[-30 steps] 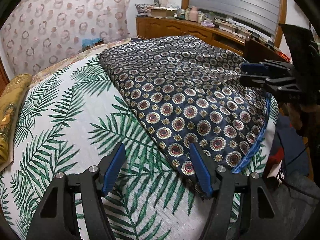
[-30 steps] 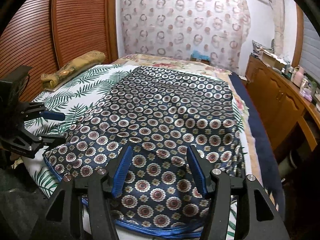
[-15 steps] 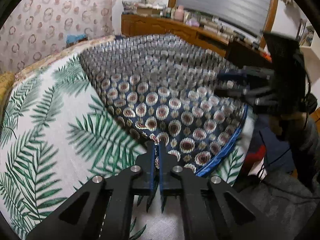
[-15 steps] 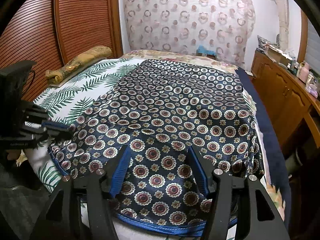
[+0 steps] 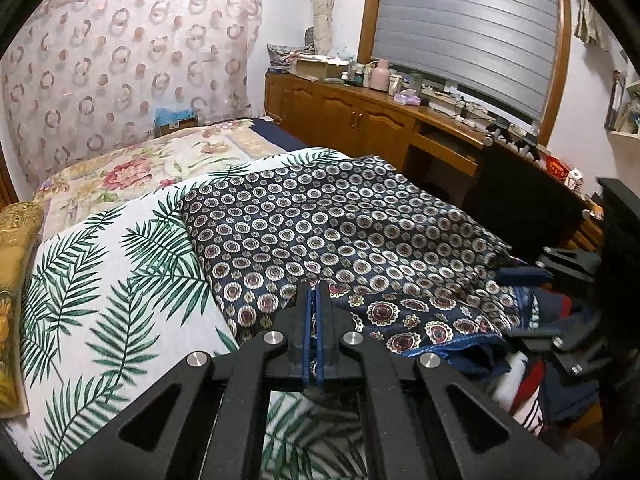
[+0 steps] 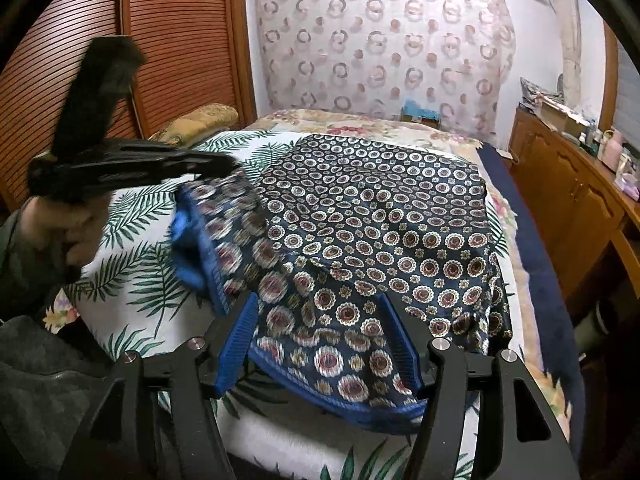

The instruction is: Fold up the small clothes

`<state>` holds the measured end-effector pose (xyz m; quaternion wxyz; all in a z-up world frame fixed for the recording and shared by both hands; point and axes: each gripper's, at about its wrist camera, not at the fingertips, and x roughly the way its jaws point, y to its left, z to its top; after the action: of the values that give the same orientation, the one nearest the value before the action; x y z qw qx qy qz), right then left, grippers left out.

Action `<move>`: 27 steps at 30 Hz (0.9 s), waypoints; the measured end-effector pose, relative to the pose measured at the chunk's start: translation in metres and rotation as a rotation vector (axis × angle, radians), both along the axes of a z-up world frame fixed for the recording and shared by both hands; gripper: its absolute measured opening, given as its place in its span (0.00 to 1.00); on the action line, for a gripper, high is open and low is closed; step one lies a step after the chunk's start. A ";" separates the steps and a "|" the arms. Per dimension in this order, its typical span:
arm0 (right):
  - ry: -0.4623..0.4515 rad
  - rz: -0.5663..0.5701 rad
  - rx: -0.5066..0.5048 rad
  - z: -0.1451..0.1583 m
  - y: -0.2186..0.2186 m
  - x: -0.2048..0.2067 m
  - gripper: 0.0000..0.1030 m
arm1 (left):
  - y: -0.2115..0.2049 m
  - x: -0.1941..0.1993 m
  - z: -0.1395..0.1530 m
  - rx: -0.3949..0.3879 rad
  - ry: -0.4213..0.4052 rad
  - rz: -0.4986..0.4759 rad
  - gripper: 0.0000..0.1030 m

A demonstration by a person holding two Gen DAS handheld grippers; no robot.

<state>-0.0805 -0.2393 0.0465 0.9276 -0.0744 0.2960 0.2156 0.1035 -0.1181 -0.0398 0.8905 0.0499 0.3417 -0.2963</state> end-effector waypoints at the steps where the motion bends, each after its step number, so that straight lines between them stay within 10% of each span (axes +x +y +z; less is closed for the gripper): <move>1: 0.001 0.006 -0.002 0.000 -0.001 -0.001 0.63 | -0.002 0.003 -0.001 0.002 0.004 0.003 0.02; 22: 0.056 -0.026 -0.052 -0.017 -0.011 0.022 0.63 | -0.005 0.027 -0.018 0.056 0.034 0.035 0.02; 27: 0.048 0.011 -0.037 -0.008 -0.019 0.032 0.09 | -0.003 0.028 -0.011 0.048 0.021 0.031 0.02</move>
<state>-0.0486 -0.2582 0.0387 0.9174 -0.0880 0.3219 0.2167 0.1313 -0.1210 -0.0513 0.8899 0.0626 0.3587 -0.2747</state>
